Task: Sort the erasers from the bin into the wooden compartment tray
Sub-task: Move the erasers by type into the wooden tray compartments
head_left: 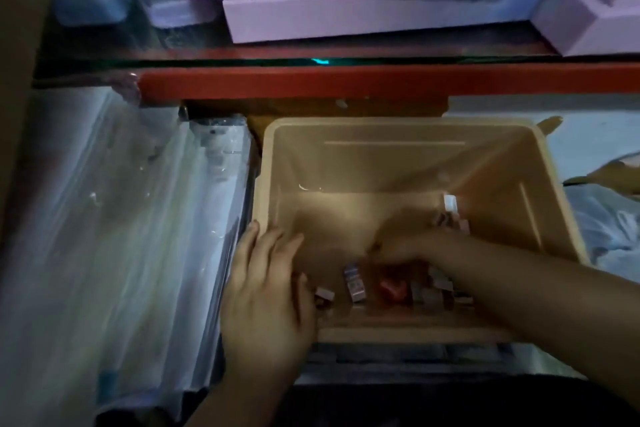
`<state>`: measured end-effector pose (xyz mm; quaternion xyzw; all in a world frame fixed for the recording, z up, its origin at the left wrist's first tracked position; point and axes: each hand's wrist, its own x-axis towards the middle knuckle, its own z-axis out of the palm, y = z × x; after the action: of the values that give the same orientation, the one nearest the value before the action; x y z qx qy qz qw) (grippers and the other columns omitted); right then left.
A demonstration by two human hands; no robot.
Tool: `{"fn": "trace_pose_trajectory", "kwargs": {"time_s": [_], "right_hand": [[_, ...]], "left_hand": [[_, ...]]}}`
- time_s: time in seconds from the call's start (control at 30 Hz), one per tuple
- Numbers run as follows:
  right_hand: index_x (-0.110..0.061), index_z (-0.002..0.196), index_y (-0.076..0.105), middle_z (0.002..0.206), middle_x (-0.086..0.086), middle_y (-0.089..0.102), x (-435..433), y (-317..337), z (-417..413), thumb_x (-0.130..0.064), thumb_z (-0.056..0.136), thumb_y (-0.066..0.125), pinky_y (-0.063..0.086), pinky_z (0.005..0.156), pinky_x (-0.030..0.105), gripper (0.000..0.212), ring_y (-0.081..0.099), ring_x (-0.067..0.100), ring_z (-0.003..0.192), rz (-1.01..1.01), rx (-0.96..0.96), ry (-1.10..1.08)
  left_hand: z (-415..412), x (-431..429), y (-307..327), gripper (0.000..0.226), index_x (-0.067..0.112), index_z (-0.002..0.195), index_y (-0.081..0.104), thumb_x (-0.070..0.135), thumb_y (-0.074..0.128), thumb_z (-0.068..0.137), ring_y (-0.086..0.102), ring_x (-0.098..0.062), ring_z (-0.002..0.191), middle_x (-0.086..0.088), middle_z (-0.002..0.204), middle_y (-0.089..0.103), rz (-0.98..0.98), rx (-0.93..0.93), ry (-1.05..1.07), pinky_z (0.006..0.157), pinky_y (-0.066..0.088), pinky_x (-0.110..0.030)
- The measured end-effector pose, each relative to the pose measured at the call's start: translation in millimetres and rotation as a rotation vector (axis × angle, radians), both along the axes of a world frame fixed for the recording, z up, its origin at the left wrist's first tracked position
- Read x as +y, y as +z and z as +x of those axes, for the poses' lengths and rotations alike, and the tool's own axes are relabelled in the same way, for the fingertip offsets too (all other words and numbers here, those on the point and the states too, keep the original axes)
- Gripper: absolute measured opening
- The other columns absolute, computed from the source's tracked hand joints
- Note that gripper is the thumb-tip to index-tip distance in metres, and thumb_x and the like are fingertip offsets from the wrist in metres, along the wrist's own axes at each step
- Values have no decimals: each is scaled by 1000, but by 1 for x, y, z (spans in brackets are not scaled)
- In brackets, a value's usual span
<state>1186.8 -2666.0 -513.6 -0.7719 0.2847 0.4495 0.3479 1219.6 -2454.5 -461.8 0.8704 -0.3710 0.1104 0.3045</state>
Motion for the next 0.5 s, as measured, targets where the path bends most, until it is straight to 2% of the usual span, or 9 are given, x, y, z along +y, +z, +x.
{"fn": "trace_pose_trajectory", "kwargs": {"time_s": [0.07,0.13,0.17,0.23,0.27,0.3,0.37,0.43,0.5], "right_hand": [[0,114,57,119,18,57,12,-5,6,-24,95,44,44,69,24,33,52,21,86,-4,-97,61],[0,111,59,112,18,59,25,-10,11,-29,93,46,45,81,31,37,55,25,91,28,-167,108],[-1,103,61,102,17,60,31,-13,13,-27,92,47,45,79,30,32,54,23,85,54,-183,123],[-7,84,62,81,6,57,39,-16,16,-21,90,49,44,66,18,19,54,18,72,98,-207,93],[-8,86,62,81,4,58,42,-18,17,-20,89,53,45,67,17,15,58,19,76,127,-214,81],[-6,100,61,92,5,60,43,-20,17,-22,86,57,47,75,21,21,60,23,89,146,-219,73],[-6,132,38,126,6,49,43,-19,15,-27,83,63,42,94,29,59,49,25,119,174,-218,64],[-10,143,16,145,4,31,41,-20,13,-28,81,65,35,101,26,81,36,21,131,235,-234,48],[-11,144,13,149,4,26,42,-23,12,-26,82,65,33,103,24,84,33,20,133,275,-262,39]], "left_hand": [[0,1,-1,39,7,108,59,19,38,77,36,-29,120,-16,111,63,-21,18,-7,108,14,-16],[1,1,-2,38,10,111,54,16,37,78,37,-29,121,-15,113,61,-51,22,-17,109,13,-16],[1,2,-3,38,11,113,50,15,37,78,37,-29,121,-12,115,59,-72,30,-23,109,14,-16],[1,3,-5,40,13,116,45,13,35,77,36,-27,121,-5,120,49,-119,62,-24,108,14,-14],[0,4,-6,42,14,117,44,12,34,77,36,-26,120,-4,121,45,-146,82,-15,107,15,-14],[-1,4,-6,42,14,118,43,11,33,77,37,-25,120,-4,123,44,-173,101,-2,106,17,-14],[-2,2,-6,42,12,119,43,11,34,78,39,-23,118,-8,124,47,-212,121,25,105,19,-12],[-4,0,-5,42,11,119,44,9,34,78,40,-23,116,-11,121,51,-215,116,54,104,19,-11],[-5,-1,-5,41,10,118,45,8,35,78,40,-25,115,-17,118,54,-187,89,66,105,19,-13]]}}
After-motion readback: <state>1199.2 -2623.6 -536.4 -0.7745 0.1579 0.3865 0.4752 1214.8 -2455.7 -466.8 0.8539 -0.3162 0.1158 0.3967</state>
